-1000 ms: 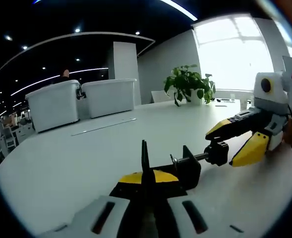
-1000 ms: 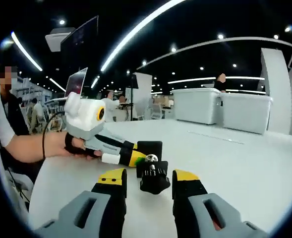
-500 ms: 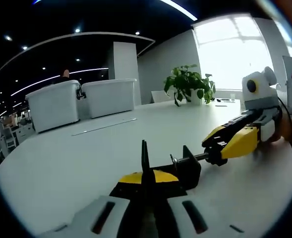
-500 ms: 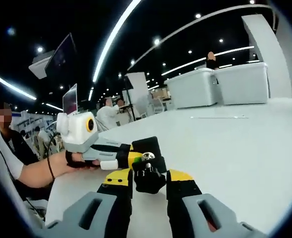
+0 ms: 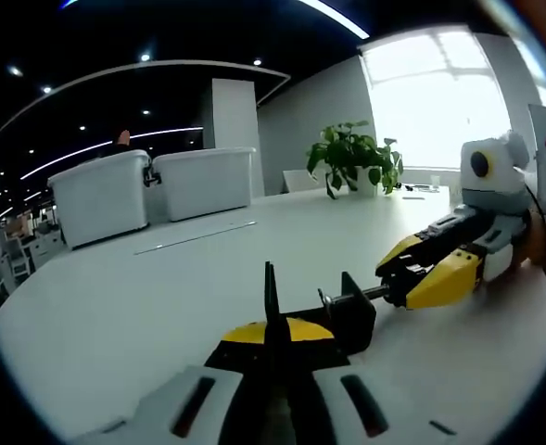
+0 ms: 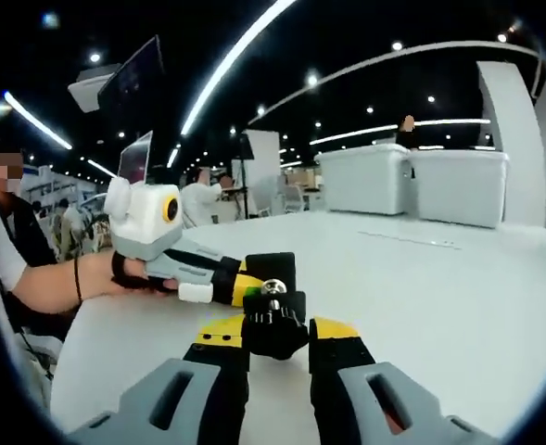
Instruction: Clamp the fixed fixture on the desktop, loosen the retaining clip, secure it to the edge of the desk, and tighten the retaining clip.
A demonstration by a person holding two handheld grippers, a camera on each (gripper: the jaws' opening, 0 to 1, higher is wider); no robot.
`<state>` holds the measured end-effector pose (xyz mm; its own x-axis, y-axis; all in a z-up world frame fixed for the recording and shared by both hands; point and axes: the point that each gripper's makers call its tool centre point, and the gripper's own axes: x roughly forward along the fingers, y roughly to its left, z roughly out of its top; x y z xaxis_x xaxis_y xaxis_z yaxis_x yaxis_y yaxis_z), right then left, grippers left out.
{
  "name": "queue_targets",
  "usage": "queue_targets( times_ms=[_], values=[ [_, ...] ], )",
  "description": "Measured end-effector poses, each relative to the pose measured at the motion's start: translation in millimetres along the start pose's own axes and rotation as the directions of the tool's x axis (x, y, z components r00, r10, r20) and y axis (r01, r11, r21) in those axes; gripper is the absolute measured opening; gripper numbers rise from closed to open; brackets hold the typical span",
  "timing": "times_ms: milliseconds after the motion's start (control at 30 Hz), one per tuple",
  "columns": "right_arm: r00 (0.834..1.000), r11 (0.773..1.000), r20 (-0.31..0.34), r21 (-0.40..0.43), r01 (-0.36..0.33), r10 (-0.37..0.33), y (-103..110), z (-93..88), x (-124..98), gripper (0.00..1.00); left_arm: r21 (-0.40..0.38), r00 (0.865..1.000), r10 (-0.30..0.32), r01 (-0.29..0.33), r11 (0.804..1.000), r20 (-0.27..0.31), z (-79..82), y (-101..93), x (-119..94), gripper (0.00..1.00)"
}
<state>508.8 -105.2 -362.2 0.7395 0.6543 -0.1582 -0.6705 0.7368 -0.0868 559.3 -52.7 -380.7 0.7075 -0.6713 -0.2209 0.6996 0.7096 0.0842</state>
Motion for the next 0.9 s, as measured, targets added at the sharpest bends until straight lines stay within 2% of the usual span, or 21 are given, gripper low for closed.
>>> queue_targets(
  times_ms=[67,167,267,333,433,500,567,633,667,700,733,767,800,867,900],
  values=[
    [1.0,0.997,-0.001,-0.073,0.017,-0.017,1,0.8,0,0.24,0.001,1.0,0.001,-0.001,1.0,0.0,0.0,0.0,0,0.05],
    [0.999,0.979,0.007,-0.199,0.041,-0.04,4,2.0,0,0.24,0.0,1.0,0.001,-0.001,1.0,0.001,0.0,0.3,0,0.05],
    [0.998,0.965,0.006,-0.256,0.057,-0.057,6,2.1,0,0.24,-0.002,1.0,0.002,-0.002,1.0,0.001,0.2,0.3,1,0.05],
    [0.998,0.947,0.006,-0.313,0.067,-0.068,6,2.7,0,0.24,-0.002,1.0,0.002,-0.002,1.0,0.002,0.2,0.3,1,0.05],
    [0.997,0.899,0.015,-0.43,0.079,-0.08,8,3.2,0,0.24,-0.002,1.0,0.003,-0.002,1.0,0.002,0.1,0.3,0,0.05],
    [0.996,0.891,0.013,-0.445,0.085,-0.088,10,2.3,1,0.24,-0.002,1.0,0.003,-0.003,1.0,0.002,0.0,0.2,0,0.05],
    [0.996,0.902,0.013,-0.423,0.084,-0.086,8,2.7,1,0.24,-0.002,1.0,0.003,-0.003,1.0,0.002,-0.1,0.1,0,0.05],
    [0.997,0.934,0.015,-0.348,0.076,-0.076,7,2.1,0,0.25,-0.002,1.0,0.002,-0.002,1.0,0.002,-0.1,-0.1,0,0.05],
    [0.999,0.963,0.005,-0.266,0.041,-0.041,11,0.6,0,0.28,-0.002,1.0,0.002,-0.002,1.0,0.002,-0.1,-0.1,0,0.05],
    [1.0,0.989,0.001,-0.15,-0.019,0.019,18,1.0,-1,0.37,-0.002,1.0,0.002,-0.002,1.0,0.002,-0.1,-0.2,0,0.05],
    [0.998,0.998,0.014,-0.018,-0.058,0.059,22,2.5,-2,0.45,-0.003,1.0,0.002,-0.002,1.0,0.002,-0.1,-0.2,0,0.05],
    [0.997,0.997,0.014,0.022,-0.071,0.071,21,2.4,-3,0.5,-0.003,1.0,0.002,-0.002,1.0,0.002,-0.1,-0.3,0,0.05],
    [0.997,0.996,0.012,0.042,-0.078,0.077,19,2.0,-3,0.51,-0.003,1.0,0.002,-0.002,1.0,0.002,-0.1,-0.3,0,0.05],
    [0.999,0.996,0.014,0.088,-0.032,0.03,4,1.2,-4,0.44,-0.003,1.0,0.001,-0.001,1.0,0.002,-0.1,-0.3,0,0.05],
    [0.999,0.989,0.019,0.142,-0.034,0.032,3,1.7,-4,0.4,-0.003,1.0,0.001,-0.001,1.0,0.002,-0.1,-0.3,0,0.05]
  ],
)
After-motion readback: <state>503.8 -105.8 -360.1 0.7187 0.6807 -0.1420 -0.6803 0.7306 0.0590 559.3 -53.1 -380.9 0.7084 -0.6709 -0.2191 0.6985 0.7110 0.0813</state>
